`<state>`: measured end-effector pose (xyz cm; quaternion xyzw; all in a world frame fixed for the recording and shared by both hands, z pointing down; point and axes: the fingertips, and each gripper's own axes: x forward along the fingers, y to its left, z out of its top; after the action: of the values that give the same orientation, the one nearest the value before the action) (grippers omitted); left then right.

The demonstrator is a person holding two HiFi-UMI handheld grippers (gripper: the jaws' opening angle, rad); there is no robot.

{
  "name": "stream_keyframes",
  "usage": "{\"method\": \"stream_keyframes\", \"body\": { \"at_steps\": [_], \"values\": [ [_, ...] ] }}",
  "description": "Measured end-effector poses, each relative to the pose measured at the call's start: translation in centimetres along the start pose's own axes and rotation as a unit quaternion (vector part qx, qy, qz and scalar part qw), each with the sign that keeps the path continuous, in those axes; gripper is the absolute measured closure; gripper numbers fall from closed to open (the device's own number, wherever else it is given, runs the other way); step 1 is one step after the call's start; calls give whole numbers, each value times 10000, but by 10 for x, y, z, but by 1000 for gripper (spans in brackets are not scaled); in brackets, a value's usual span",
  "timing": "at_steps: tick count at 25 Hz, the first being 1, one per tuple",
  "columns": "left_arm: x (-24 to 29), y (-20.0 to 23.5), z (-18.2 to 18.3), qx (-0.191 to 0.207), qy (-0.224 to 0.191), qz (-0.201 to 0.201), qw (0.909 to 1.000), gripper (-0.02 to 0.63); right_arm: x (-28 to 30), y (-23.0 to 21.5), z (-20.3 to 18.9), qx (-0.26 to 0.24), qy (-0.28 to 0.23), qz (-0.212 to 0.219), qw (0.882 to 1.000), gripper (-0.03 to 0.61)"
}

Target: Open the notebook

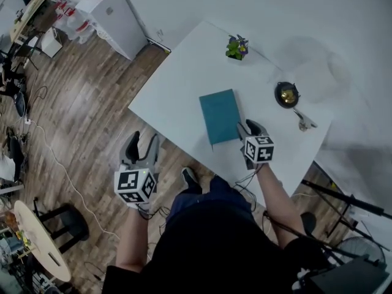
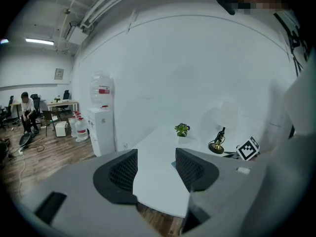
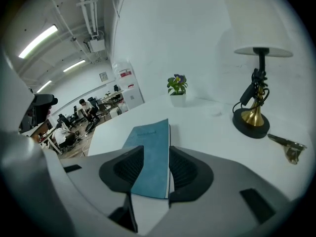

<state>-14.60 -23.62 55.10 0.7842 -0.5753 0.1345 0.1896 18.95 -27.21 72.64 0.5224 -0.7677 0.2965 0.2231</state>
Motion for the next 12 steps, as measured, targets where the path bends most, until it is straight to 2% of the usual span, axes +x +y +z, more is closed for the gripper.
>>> {"method": "stream_keyframes", "body": {
  "at_steps": [6,12],
  "values": [
    [-1,-1,-15,-135,173,115,9997,374,18,-9,-33,263,421,80,9987,413],
    [3,-2,-27,-211,227,175,9994,376,35,-15,-51,469,615,194,9968,417]
  ]
}}
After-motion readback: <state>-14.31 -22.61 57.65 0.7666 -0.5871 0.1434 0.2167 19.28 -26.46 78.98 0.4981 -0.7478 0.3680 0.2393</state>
